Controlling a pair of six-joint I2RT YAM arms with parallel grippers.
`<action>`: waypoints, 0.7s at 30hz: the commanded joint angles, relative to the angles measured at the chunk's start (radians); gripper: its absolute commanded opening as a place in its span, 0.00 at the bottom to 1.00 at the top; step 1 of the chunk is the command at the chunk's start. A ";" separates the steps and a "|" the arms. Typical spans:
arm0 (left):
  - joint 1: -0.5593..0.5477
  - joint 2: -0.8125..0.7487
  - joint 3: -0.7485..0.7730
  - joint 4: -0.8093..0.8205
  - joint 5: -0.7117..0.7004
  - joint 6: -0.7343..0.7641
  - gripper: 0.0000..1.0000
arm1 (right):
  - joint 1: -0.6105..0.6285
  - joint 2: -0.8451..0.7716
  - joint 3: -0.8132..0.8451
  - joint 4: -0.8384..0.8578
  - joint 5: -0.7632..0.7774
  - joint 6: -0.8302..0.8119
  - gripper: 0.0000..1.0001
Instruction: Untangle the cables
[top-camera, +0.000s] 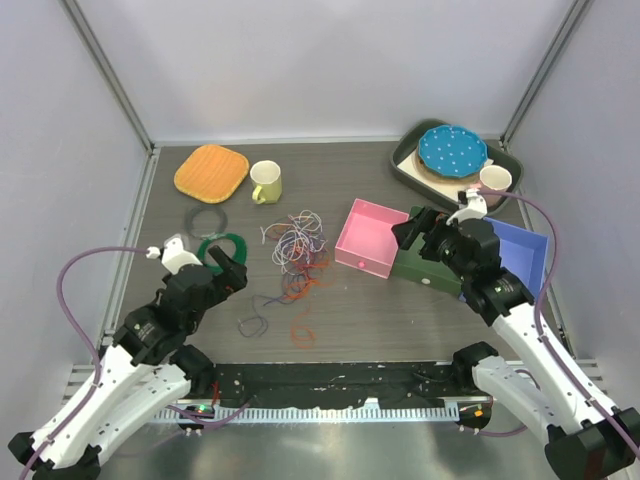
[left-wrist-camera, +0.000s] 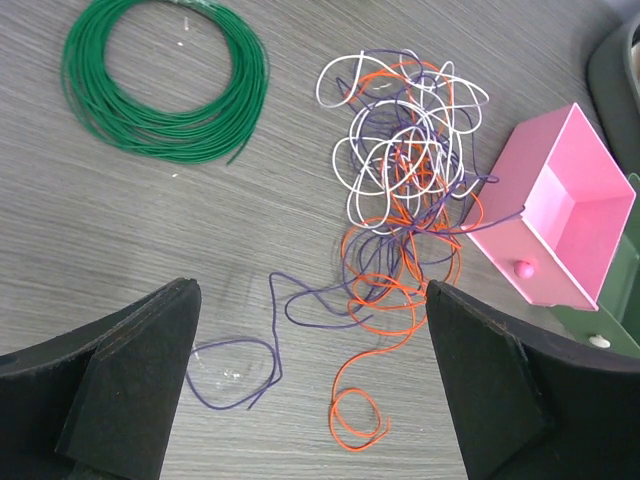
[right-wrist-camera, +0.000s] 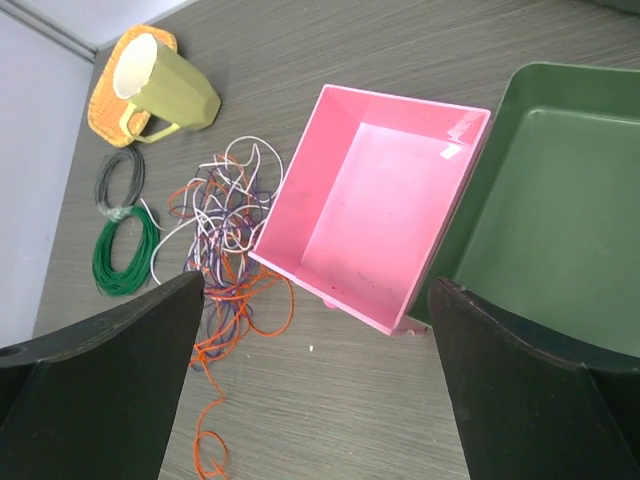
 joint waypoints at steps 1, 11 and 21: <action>-0.001 0.019 -0.023 0.131 0.054 0.044 1.00 | -0.001 0.010 0.011 0.113 -0.061 0.044 1.00; -0.003 0.172 -0.074 0.312 0.165 0.081 1.00 | 0.230 0.282 0.057 0.299 -0.234 -0.034 0.99; -0.003 0.149 -0.132 0.166 0.118 -0.034 1.00 | 0.625 0.668 0.221 0.227 -0.055 -0.313 0.93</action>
